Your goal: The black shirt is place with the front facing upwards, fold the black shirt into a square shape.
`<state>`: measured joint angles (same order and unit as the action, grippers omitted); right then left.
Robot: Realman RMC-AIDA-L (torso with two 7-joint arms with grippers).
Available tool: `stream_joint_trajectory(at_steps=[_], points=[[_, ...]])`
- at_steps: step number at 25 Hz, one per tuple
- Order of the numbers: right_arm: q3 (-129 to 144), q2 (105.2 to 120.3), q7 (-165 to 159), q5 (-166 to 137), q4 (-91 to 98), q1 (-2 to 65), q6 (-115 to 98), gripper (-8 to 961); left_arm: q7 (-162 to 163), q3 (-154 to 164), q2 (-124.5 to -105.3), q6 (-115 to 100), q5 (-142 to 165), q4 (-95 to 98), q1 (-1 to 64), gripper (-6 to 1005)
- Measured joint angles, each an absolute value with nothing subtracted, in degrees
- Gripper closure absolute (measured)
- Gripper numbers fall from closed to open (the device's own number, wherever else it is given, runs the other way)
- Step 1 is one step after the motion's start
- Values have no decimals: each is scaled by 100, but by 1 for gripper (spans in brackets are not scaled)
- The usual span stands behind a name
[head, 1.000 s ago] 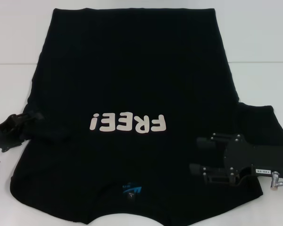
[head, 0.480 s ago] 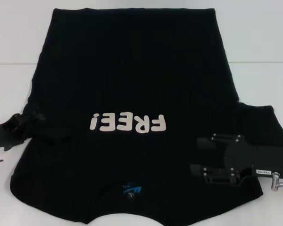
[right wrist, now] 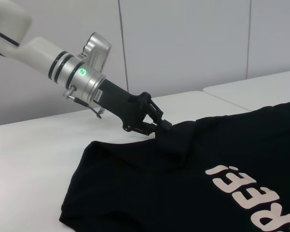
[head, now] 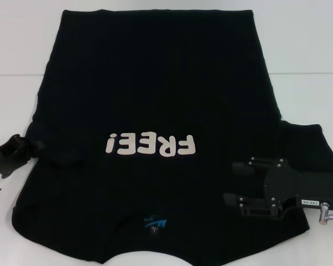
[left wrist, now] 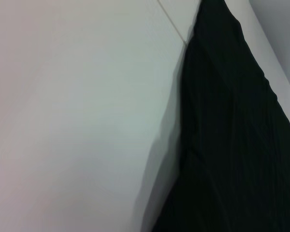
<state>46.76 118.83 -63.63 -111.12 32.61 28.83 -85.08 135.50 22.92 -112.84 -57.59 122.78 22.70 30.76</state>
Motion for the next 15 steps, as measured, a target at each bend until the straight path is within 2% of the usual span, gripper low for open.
stream_joint_trajectory(at_steps=[8,15], points=[[4676,11891,-6363,-11109,3261,2898,-8508,196,13434,2293,-11341,-5703,12267,2293,3137,895],[4676,11891,-6363,-11108,3261,2900,-8508,196,13414,2289,-11357,-5830,11999,2328,3153,909]])
